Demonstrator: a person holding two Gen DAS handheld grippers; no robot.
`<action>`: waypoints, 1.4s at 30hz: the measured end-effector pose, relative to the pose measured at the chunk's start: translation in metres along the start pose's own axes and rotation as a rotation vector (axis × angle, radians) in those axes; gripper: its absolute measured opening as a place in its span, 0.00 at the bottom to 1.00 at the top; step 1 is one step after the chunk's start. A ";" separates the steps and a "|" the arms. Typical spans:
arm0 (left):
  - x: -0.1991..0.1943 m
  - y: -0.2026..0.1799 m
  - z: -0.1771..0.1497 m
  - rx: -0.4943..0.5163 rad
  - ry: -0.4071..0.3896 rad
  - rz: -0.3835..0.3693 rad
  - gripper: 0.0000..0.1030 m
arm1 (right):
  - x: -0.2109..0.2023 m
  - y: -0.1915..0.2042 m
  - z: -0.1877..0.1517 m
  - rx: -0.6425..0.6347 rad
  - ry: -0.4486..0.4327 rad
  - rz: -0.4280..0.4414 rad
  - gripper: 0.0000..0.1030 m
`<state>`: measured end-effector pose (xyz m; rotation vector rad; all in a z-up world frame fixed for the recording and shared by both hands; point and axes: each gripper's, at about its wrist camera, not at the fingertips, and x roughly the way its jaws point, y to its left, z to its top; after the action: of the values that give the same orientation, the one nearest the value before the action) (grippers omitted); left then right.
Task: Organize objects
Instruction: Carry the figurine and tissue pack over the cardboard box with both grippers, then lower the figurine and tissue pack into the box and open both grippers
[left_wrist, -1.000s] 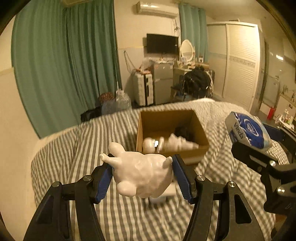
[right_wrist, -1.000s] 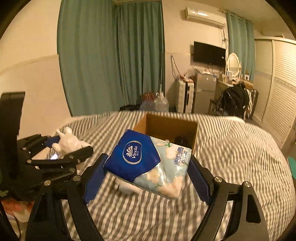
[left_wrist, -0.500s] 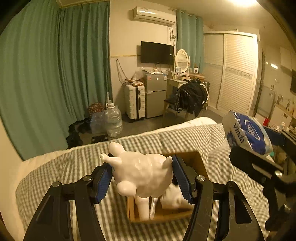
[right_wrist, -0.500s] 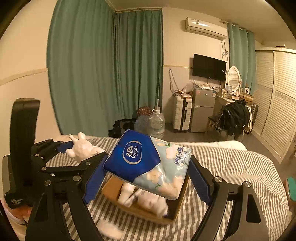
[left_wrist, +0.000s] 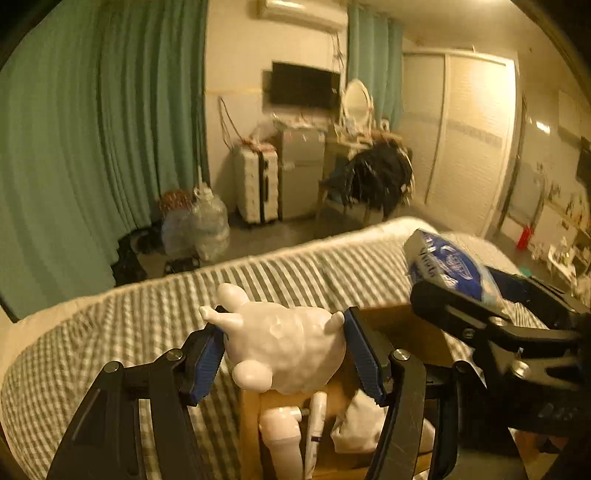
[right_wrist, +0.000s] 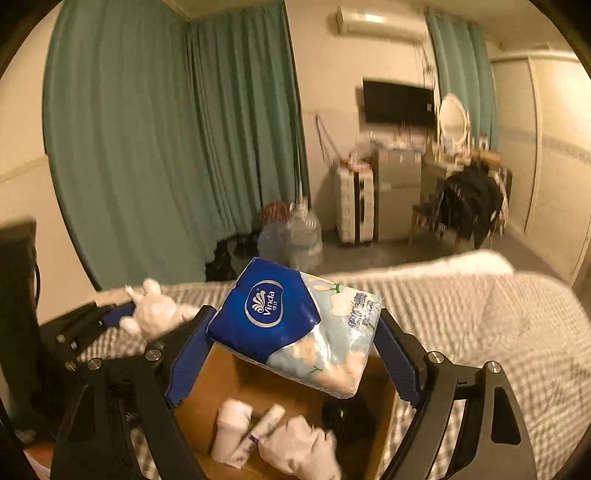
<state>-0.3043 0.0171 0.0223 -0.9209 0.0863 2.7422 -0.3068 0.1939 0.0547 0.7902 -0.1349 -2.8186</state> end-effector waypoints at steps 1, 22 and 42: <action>0.003 -0.001 -0.004 0.003 0.012 -0.004 0.63 | 0.008 -0.005 -0.004 0.025 0.025 0.005 0.81; 0.049 -0.016 -0.063 0.057 0.166 -0.016 0.72 | 0.060 -0.025 -0.060 0.037 0.192 -0.051 0.82; -0.051 -0.005 -0.060 0.021 0.051 0.115 0.91 | -0.043 0.000 -0.040 0.009 -0.002 -0.006 0.97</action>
<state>-0.2285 0.0033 0.0056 -1.0100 0.1829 2.8169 -0.2497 0.2025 0.0425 0.7915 -0.1452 -2.8267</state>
